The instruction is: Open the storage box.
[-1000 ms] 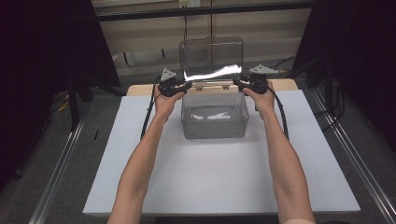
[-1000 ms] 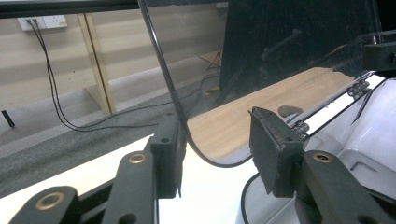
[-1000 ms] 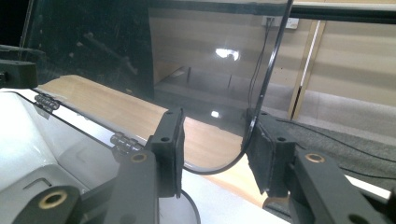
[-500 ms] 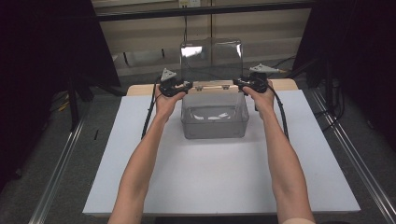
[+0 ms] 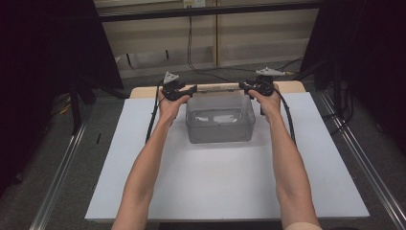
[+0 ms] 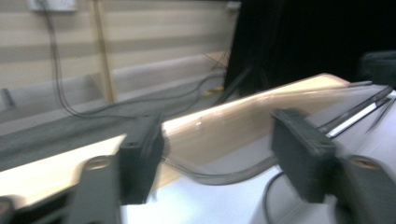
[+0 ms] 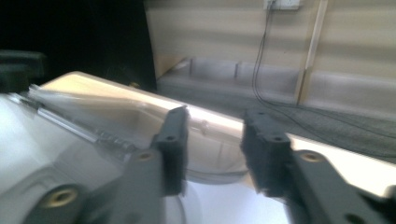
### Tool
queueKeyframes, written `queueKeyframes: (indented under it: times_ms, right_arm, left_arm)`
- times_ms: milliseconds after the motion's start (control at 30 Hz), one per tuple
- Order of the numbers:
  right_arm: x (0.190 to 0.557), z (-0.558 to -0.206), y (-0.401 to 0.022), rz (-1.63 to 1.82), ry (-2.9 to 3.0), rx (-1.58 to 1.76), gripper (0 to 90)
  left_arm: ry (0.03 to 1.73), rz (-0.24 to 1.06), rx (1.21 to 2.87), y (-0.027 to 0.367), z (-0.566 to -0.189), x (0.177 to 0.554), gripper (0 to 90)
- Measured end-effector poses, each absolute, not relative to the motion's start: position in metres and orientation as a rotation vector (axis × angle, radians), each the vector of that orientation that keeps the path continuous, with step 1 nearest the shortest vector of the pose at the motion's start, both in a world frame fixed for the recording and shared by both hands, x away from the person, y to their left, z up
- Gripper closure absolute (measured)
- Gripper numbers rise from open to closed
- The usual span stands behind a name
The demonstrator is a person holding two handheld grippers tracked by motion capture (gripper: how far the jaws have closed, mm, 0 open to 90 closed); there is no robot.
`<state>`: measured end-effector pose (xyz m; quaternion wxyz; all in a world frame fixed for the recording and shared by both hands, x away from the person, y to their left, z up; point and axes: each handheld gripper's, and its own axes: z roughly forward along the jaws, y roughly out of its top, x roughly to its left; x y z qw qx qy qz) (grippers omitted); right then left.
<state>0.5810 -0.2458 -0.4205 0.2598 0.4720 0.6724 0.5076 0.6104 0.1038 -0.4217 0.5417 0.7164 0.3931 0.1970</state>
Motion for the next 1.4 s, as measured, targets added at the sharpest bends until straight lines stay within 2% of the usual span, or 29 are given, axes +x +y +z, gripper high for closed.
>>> queueKeyframes:
  times_ms: [233, 533, 567, 867, 900, 933, 967, 1000, 1033, 1167, 1200, 1333, 1400]
  right_arm:
    - [0.58, -0.423, -0.246, 1.347, 1.783, 1.265, 48.4]
    - [0.572, -0.414, -0.245, 1.357, 1.758, 1.222, 41.8]
    - [0.568, -0.412, -0.245, 1.357, 1.755, 1.217, 35.0]
    - [0.557, -0.406, -0.24, 1.371, 1.757, 1.184, 23.1]
    - [0.555, -0.404, -0.239, 1.364, 1.751, 1.168, 18.9]
    - [0.555, -0.404, -0.239, 1.364, 1.751, 1.168, 18.9]
    - [0.553, -0.4, -0.238, 1.38, 1.746, 1.162, 14.0]
    - [0.553, -0.4, -0.238, 1.38, 1.746, 1.162, 14.0]
    - [0.551, -0.396, -0.238, 1.378, 1.74, 1.156, 7.6]
    - [0.547, -0.393, -0.238, 1.381, 1.724, 1.154, 5.4]
    - [0.544, -0.392, -0.238, 1.399, 1.717, 1.139, 2.4]
    - [0.534, -0.391, -0.235, 1.389, 1.713, 1.13, 2.5]
    - [0.53, -0.392, -0.234, 1.376, 1.712, 1.122, 2.5]
  left_arm:
    - [0.899, 0.503, 1.718, 0.103, -0.421, 0.609, 31.5]
    - [0.884, 0.531, 1.744, 0.104, -0.415, 0.603, 18.4]
    - [0.88, 0.528, 1.739, 0.104, -0.414, 0.602, 17.3]
    - [0.894, 0.548, 1.701, 0.109, -0.415, 0.592, 8.3]
    - [0.897, 0.538, 1.692, 0.108, -0.415, 0.591, 7.8]
    - [0.892, 0.537, 1.693, 0.108, -0.414, 0.59, 7.8]
    - [0.882, 0.54, 1.7, 0.108, -0.413, 0.589, 6.7]
    - [0.878, 0.541, 1.696, 0.108, -0.411, 0.588, 6.7]
    - [0.877, 0.539, 1.691, 0.107, -0.41, 0.587, 5.7]
    - [0.854, 0.535, 1.696, 0.106, -0.405, 0.579, 4.1]
    - [0.838, 0.524, 1.69, 0.108, -0.402, 0.576, 4.1]
    - [0.845, 0.511, 1.657, 0.113, -0.4, 0.57, 2.7]
    - [0.84, 0.552, 1.662, 0.117, -0.4, 0.563, 2.7]
